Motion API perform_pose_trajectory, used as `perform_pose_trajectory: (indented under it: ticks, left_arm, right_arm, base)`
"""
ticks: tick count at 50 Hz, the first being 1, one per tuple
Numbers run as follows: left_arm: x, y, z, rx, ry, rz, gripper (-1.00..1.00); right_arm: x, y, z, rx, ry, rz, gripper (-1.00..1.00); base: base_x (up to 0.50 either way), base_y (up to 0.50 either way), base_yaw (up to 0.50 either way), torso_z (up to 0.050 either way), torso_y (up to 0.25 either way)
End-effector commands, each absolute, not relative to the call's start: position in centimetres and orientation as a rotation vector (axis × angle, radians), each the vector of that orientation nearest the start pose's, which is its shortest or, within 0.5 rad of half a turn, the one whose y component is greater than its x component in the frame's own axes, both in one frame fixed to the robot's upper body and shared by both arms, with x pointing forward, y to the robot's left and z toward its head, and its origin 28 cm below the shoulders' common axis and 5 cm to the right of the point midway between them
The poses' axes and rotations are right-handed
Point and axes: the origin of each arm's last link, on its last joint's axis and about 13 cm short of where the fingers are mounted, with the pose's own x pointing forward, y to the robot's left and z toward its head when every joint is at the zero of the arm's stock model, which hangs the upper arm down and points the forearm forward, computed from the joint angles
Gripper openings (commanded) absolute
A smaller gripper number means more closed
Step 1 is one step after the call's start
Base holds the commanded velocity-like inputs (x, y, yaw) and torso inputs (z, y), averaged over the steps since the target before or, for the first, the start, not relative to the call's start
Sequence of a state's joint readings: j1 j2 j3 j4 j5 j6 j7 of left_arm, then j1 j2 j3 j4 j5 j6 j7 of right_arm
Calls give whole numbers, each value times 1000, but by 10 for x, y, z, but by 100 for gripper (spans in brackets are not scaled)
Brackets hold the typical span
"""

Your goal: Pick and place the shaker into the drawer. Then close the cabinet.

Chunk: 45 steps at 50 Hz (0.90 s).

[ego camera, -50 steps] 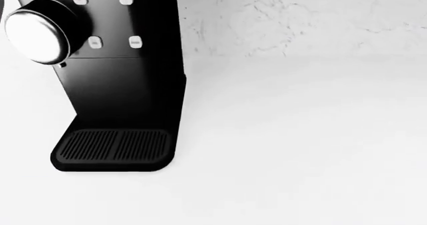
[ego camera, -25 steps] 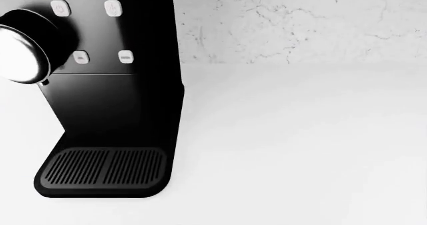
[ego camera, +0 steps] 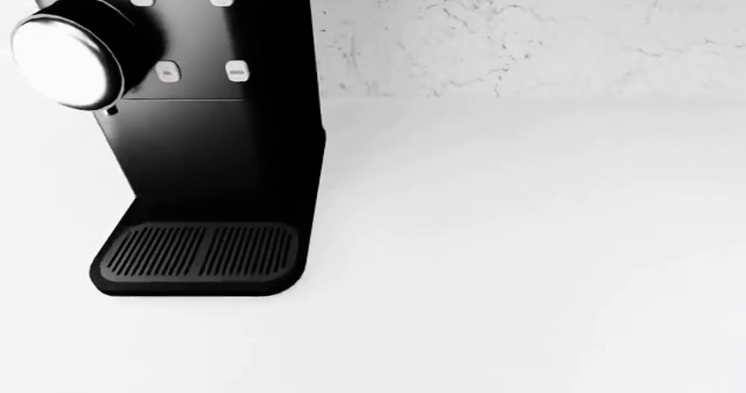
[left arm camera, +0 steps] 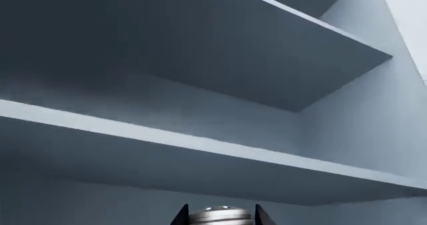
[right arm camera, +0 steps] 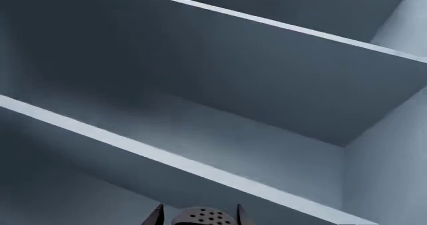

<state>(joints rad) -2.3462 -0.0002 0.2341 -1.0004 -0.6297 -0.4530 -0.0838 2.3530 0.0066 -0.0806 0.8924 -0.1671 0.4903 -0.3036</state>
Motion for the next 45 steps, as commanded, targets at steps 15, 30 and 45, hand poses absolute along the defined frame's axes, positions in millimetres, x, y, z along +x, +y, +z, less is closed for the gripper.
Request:
perform_pose_trajectory:
  ticks: [15,30,45]
  left_arm:
    - [258,164,617,-246,-839,-403,-100]
    - [270,164,611,-209,-811,-393,-100]
    - [293,162,428,-270,-450,-385,-100]
  right_arm:
    - [241,-99,630,-331,-975,110,-100]
    - [250,-99,628,-335,-956,107,-100]
    - [270,-94,498,-202,-663,185,-100]
  base:
    - [-500,0,0,0,0]
    - [-433,0,0,0,0]
    - [0,0,0,0,0]
